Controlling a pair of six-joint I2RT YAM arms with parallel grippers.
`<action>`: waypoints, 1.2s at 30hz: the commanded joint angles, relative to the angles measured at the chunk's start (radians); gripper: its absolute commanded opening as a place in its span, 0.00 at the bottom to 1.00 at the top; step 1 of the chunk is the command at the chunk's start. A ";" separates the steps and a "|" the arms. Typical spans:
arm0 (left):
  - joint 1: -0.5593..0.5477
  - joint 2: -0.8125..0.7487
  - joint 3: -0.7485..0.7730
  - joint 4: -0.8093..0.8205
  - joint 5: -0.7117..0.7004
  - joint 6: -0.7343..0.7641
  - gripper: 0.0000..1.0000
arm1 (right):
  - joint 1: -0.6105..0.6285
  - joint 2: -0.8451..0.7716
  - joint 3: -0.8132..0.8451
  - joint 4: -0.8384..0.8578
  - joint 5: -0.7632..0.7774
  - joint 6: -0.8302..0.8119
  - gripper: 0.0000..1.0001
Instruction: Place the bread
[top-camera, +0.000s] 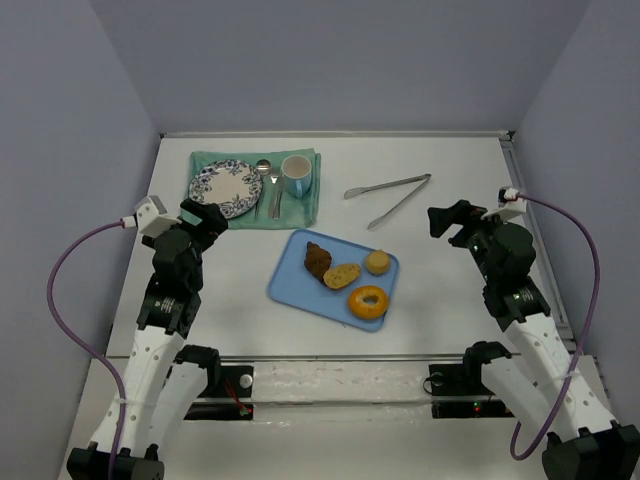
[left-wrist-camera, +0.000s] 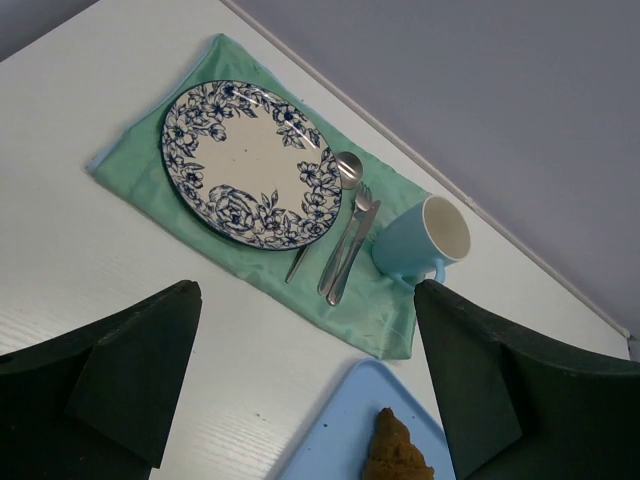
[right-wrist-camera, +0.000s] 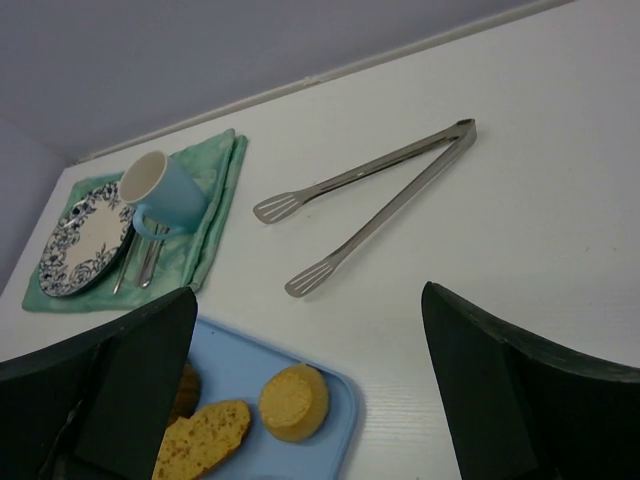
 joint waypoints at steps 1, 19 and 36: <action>-0.001 0.002 -0.005 0.026 -0.023 0.006 0.99 | -0.002 -0.018 -0.004 0.058 -0.042 -0.032 1.00; -0.001 0.007 -0.011 0.037 -0.051 0.029 0.99 | -0.044 0.554 0.515 -0.049 -0.308 -0.871 0.99; -0.001 0.118 0.038 -0.013 -0.158 0.029 0.99 | -0.200 1.422 1.444 -1.183 -0.631 -1.966 1.00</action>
